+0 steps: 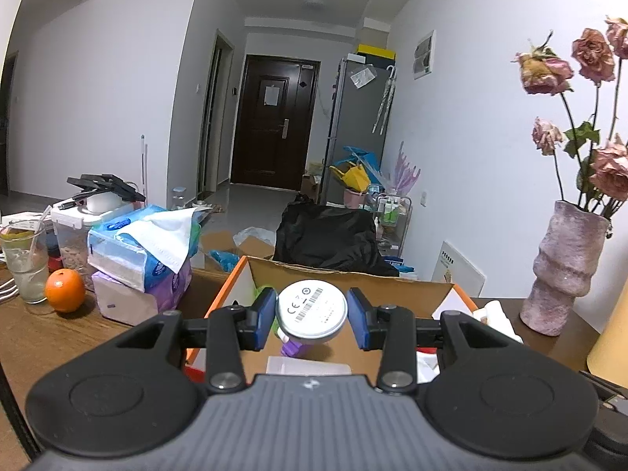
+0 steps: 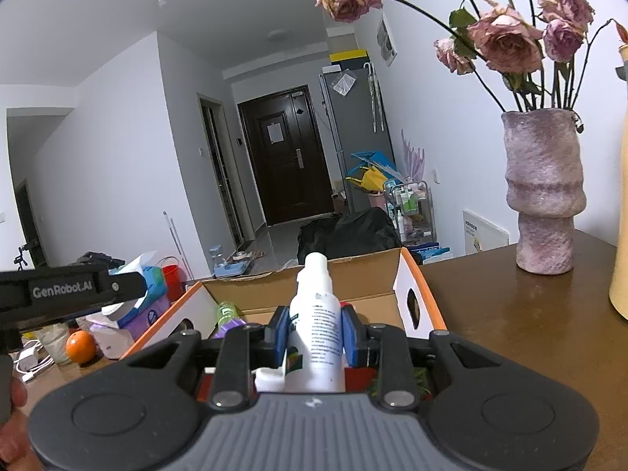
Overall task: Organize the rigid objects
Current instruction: 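Carry the white cap and spray bottle over the cardboard box with both tools, then open both tools to drop the cap and spray bottle into the box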
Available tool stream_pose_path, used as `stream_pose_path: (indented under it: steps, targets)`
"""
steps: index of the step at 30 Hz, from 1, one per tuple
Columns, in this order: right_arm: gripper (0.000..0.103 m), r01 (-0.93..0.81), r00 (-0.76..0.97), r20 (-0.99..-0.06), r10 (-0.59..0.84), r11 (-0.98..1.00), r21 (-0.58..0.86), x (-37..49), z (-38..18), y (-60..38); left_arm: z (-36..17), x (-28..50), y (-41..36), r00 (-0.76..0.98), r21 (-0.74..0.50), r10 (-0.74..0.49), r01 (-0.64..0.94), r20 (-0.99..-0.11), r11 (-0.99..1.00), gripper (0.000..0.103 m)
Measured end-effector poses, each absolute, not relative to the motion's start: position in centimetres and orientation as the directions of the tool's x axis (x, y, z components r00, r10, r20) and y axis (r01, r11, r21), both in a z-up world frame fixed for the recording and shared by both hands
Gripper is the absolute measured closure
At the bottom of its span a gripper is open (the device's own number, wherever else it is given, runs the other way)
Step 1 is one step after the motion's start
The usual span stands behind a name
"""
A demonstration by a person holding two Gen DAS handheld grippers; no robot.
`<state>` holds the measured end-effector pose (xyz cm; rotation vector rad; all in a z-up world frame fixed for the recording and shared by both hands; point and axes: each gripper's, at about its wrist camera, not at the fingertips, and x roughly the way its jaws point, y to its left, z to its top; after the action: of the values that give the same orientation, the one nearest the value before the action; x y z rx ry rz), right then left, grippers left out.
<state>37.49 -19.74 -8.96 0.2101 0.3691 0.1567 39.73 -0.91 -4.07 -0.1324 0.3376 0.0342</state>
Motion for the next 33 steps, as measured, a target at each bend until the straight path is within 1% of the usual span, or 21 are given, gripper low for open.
stream_pose_path:
  steps: [17,33]
  targets:
    - [0.076,-0.132,0.908,-0.364,0.206,0.967,0.216,43.2,-9.7,-18.4,-4.5,45.2,0.1,0.944,-0.111,0.035,-0.075,-0.327,0.991,0.062]
    - [0.076,-0.12,0.891,-0.409,0.197,0.971,0.207,48.0,-10.3,-18.0,-7.0,49.6,0.0,0.913,-0.078,0.017,-0.054,-0.408,0.996,0.062]
